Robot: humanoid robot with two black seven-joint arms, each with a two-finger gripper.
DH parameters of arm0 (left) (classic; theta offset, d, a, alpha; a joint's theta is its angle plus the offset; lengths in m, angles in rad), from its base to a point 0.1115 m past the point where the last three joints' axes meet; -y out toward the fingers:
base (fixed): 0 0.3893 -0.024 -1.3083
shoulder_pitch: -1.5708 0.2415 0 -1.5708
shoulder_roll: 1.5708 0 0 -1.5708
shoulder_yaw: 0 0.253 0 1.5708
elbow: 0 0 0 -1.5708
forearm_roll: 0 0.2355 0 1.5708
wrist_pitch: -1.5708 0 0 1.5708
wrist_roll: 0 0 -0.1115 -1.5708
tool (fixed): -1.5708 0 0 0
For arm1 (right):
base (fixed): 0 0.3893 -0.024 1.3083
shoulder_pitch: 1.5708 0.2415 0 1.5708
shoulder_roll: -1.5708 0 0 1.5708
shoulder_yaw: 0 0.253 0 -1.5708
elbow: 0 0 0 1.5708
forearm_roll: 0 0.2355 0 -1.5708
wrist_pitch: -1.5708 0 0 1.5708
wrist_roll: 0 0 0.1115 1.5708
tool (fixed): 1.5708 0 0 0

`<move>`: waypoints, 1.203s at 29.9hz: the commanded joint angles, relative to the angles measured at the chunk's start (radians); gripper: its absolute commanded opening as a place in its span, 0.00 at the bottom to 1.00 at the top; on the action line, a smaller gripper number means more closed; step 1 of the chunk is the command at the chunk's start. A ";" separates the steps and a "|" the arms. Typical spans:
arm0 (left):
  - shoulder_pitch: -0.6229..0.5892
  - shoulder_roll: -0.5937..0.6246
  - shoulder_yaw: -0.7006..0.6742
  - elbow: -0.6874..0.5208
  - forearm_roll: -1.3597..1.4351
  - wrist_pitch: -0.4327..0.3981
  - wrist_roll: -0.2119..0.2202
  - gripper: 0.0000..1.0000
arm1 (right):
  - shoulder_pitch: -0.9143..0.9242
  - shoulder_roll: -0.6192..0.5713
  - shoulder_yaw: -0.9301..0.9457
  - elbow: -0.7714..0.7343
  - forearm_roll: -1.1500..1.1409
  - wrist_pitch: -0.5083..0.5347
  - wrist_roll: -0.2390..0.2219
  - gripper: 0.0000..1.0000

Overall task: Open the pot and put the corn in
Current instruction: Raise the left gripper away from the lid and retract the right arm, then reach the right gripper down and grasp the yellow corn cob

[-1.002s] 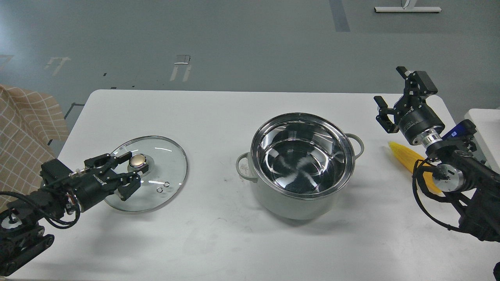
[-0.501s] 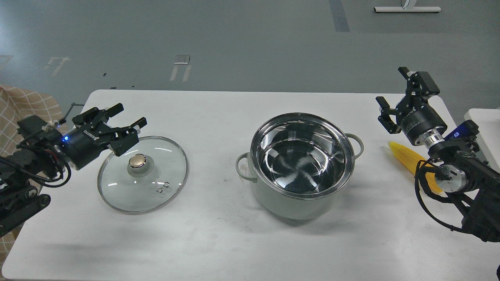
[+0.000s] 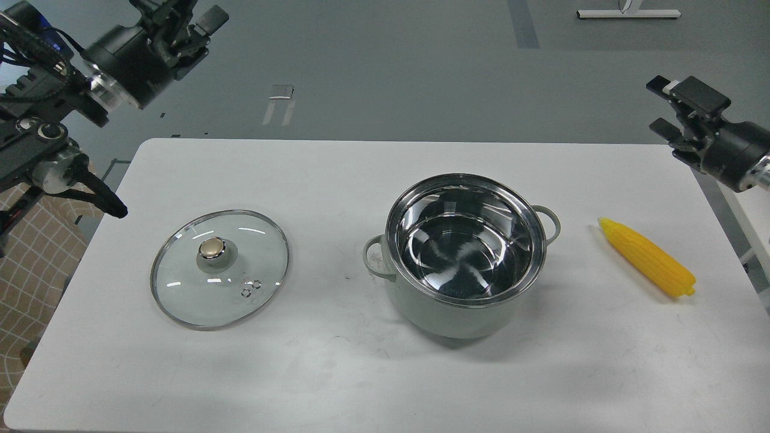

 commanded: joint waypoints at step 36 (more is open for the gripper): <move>0.014 -0.083 -0.034 -0.070 -0.056 -0.028 0.006 0.91 | 0.054 0.160 -0.649 -0.228 -0.761 -0.296 0.000 0.72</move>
